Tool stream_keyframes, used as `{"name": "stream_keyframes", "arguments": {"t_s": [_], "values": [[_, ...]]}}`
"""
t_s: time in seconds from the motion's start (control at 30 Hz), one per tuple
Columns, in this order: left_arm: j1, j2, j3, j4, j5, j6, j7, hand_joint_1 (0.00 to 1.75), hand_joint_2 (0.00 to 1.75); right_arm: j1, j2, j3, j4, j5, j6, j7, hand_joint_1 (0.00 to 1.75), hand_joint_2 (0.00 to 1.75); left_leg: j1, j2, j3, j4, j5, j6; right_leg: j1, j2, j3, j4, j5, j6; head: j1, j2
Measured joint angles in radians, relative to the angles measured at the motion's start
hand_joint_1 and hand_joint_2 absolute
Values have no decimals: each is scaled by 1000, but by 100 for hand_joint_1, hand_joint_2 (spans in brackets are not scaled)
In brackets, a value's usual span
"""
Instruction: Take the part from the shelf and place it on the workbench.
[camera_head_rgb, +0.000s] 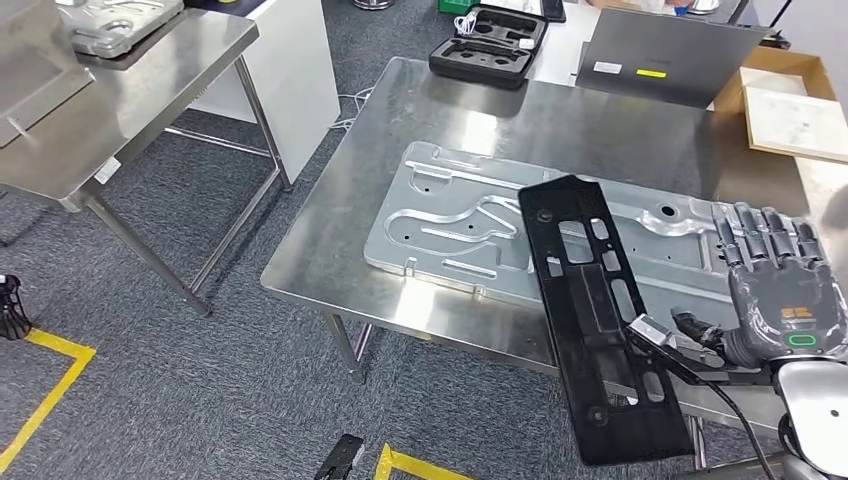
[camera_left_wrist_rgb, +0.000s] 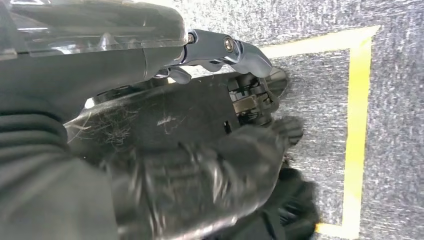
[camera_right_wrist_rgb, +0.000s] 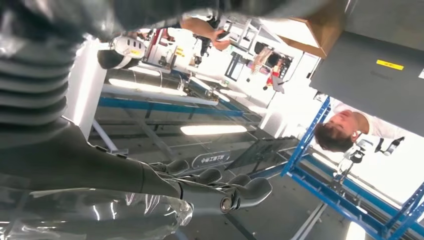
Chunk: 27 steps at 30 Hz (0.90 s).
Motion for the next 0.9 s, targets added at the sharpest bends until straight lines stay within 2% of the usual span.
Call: {"name": "stream_keyframes", "arguments": {"t_s": [0.03,0.13,0.2,0.23,0.3,0.33,0.37,0.4,0.47,0.53,0.6,0.67,0.7,0.73,0.8,0.83,0.87,0.9], "values": [[0,0,0,0,1,-1,-4,0,0,-2,1,-1,0,1,-2,0,0,0,-2,-1,-3,5,-2,-3,2,0,15,-30,5,-2,0,0],[1,0,0,0,4,-9,-16,0,0,-6,6,-2,0,3,-17,-2,0,0,-3,0,-11,11,-4,-14,4,2,17,-44,7,-13,0,0],[0,0,0,0,4,-13,-20,0,0,-10,9,-2,-3,4,-26,-2,0,0,-1,0,-23,41,-27,-25,-1,1,20,-49,11,-21,-1,0],[-1,0,0,0,4,-14,-22,0,0,-13,11,-2,-4,5,-29,-2,0,0,2,0,-42,83,-53,-32,-2,0,21,-51,12,-25,-2,0],[-1,-1,0,0,4,-15,-25,0,0,-18,15,-2,-8,8,-38,-2,0,0,9,1,-100,207,-110,-43,-2,-3,20,-51,12,-27,-3,0],[-1,-1,0,0,4,-16,-26,0,0,-21,20,-1,-10,11,-43,-3,0,0,11,1,-127,260,-127,-46,-2,-4,19,-50,12,-28,-3,0],[-1,-1,0,0,4,-16,-26,0,0,-26,25,0,-14,15,-49,-3,0,0,13,1,-139,281,-124,-48,-2,-4,18,-49,12,-28,-3,0],[0,-2,0,0,4,-16,-27,0,0,-32,31,3,-20,21,-57,-4,0,0,15,1,-133,266,-104,-48,-2,-4,18,-49,12,-28,-3,0],[-3,-2,0,0,3,-14,-28,0,0,-50,43,11,-35,35,-74,-5,0,0,16,1,-74,139,-36,-43,-2,-3,20,-48,12,-27,-3,0],[-7,-2,0,0,1,-13,-29,0,0,-68,55,19,-54,49,-95,-6,0,0,13,1,-22,27,0,-37,-1,-2,18,-48,13,-23,-2,0],[-9,-2,0,0,0,-12,-31,0,0,-84,71,28,-75,59,-119,-7,0,0,7,-1,-12,2,4,-30,-1,-2,15,-52,17,-13,-2,0],[-10,-2,0,0,2,-15,-33,0,0,-98,93,40,-100,64,-155,-6,0,0,6,-1,-10,-10,17,-19,-5,-2,13,-52,15,-1,-2,0],[-11,-2,0,0,3,-17,-34,0,0,-102,104,45,-115,65,-183,-5,0,0,7,0,-9,-18,25,-13,-5,-2,7,-38,0,1,-1,0],[-12,-2,0,0,4,-20,-36,0,0,-106,115,49,-131,65,-219,-3,0,0,8,1,-9,-24,32,-7,-5,-3,-6,-2,-29,2,0,0],[-13,-3,0,0,4,-27,-40,0,0,-108,140,53,-162,60,-299,-2,0,0,8,2,-13,-24,38,-1,-3,-3,-52,124,-105,2,3,0],[-13,-3,0,0,4,-30,-43,0,0,-107,153,54,-176,54,-335,-1,0,0,7,2,-16,-22,38,0,-3,-2,-74,184,-130,2,3,0],[-12,-3,0,0,4,-32,-45,0,0,-105,165,54,-189,47,-363,-1,0,0,6,2,-19,-20,39,1,-2,-2,-87,224,-143,3,3,0],[-12,-3,0,0,4,-33,-46,0,0,-103,178,55,-203,39,-393,-1,0,0,6,2,-23,-16,39,1,-3,-3,-87,234,-140,3,4,0]]}}
